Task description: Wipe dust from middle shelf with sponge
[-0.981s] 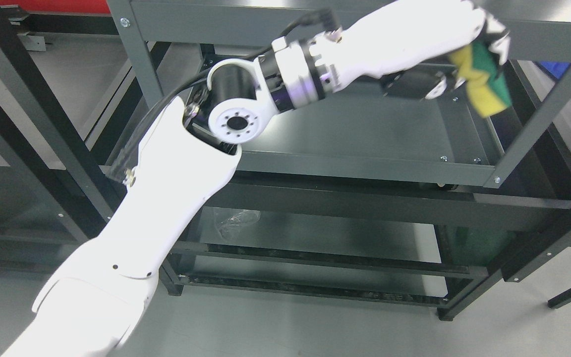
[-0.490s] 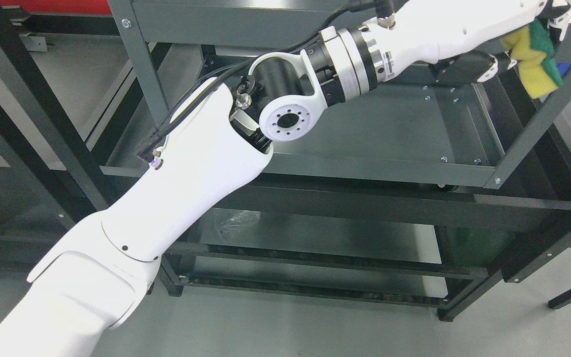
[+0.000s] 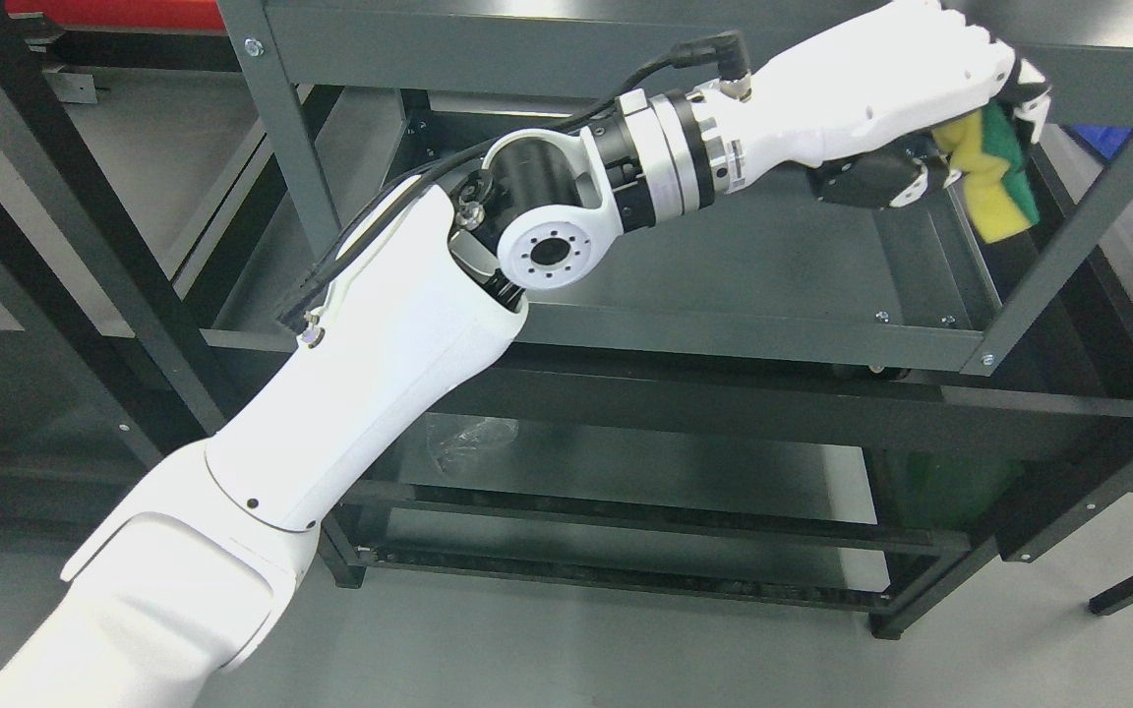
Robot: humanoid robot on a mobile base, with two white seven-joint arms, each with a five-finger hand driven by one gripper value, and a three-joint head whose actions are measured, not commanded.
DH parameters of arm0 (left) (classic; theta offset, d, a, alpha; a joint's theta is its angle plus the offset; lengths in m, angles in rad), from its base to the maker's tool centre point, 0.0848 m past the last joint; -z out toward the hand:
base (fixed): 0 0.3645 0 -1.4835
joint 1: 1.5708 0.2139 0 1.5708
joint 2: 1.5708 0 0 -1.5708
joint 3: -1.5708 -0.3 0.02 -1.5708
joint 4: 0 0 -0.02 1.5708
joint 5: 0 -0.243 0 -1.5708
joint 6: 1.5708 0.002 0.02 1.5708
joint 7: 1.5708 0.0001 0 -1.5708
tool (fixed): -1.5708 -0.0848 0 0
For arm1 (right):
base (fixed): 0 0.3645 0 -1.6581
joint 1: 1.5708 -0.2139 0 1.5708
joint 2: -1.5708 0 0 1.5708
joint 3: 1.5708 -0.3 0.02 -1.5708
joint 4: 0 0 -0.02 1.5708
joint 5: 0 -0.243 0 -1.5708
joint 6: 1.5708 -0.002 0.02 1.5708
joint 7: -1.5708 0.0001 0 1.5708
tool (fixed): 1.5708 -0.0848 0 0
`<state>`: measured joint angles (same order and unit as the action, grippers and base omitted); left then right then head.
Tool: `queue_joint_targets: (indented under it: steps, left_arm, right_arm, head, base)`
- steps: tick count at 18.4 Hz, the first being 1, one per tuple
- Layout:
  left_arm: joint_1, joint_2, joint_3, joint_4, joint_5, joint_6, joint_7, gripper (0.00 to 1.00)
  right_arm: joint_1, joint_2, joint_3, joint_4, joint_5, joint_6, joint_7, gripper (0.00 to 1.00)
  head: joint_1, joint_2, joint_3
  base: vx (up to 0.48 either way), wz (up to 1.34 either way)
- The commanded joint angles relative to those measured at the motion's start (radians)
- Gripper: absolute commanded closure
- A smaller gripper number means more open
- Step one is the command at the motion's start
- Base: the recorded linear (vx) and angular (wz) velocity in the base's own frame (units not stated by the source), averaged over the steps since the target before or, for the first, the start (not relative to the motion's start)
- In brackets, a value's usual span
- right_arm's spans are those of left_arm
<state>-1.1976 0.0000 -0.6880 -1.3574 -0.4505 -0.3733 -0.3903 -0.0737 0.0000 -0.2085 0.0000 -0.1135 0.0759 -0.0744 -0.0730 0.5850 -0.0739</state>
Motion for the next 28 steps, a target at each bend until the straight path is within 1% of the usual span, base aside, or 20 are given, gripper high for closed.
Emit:
queue_joint_targets:
  steps: [1, 4, 7, 10, 16, 18, 20, 22, 25, 27, 28]
  left_arm:
    - [0.150, 0.018, 0.338, -0.112, 0.001, -0.033, -0.175, 1.00]
    - [0.171, 0.018, 0.487, -0.126, 0.001, -0.127, -0.197, 1.00]
    - [0.171, 0.089, 0.625, -0.129, 0.004, -0.185, -0.199, 1.00]
    - [0.205, 0.179, 0.735, -0.129, 0.019, -0.239, -0.242, 1.00]
    - [0.312, 0.314, 0.904, -0.129, 0.108, -0.335, -0.249, 1.00]
    - [0.346, 0.382, 0.938, -0.128, 0.163, -0.338, -0.251, 1.00]
    - [0.387, 0.435, 0.943, -0.128, 0.211, -0.342, -0.249, 1.00]
    - [0.397, 0.440, 0.943, -0.128, 0.220, -0.342, -0.249, 1.00]
    - [0.375, 0.411, 0.897, -0.128, 0.220, -0.339, -0.249, 1.00]
    - [0.342, 0.376, 0.796, -0.128, 0.219, -0.332, -0.249, 1.00]
    - [0.322, 0.338, 0.712, -0.123, 0.216, -0.329, -0.248, 1.00]
  right_arm:
    - [0.000, -0.017, 0.000, -0.017, 0.000, 0.001, 0.001, 0.00]
    - [0.000, -0.017, 0.000, -0.017, 0.000, 0.001, 0.001, 0.00]
    - [0.000, -0.017, 0.000, -0.017, 0.000, 0.001, 0.001, 0.00]
    - [0.000, -0.017, 0.000, -0.017, 0.000, 0.001, 0.001, 0.00]
    - [0.000, -0.017, 0.000, -0.017, 0.000, 0.001, 0.001, 0.00]
    - [0.000, -0.017, 0.000, -0.017, 0.000, 0.001, 0.001, 0.00]
    - [0.000, -0.017, 0.000, -0.017, 0.000, 0.001, 0.001, 0.00]
    - [0.000, -0.017, 0.000, -0.017, 0.000, 0.001, 0.001, 0.00]
    - [0.000, -0.017, 0.000, -0.017, 0.000, 0.001, 0.001, 0.00]
    - [0.000, -0.017, 0.000, -0.017, 0.000, 0.001, 0.001, 0.00]
    - [0.000, -0.017, 0.000, -0.017, 0.000, 0.001, 0.001, 0.00]
  head:
    - [0.0000, 0.000, 0.000]
    - [0.0000, 0.000, 0.000]
    - [0.0000, 0.000, 0.000]
    - [0.0000, 0.000, 0.000]
    - [0.0000, 0.000, 0.000]
    - [0.0000, 0.000, 0.000]
    - [0.0000, 0.000, 0.000]
    - [0.0000, 0.000, 0.000]
    - [0.0000, 0.000, 0.000]
    - [0.0000, 0.000, 0.000]
    - [0.0000, 0.000, 0.000]
  base:
    - [0.000, 0.00]
    - [0.000, 0.00]
    - [0.000, 0.00]
    - [0.000, 0.00]
    - [0.000, 0.00]
    - [0.000, 0.00]
    - [0.000, 0.00]
    - [0.000, 0.00]
    - [0.000, 0.00]
    - [0.000, 0.00]
    - [0.000, 0.00]
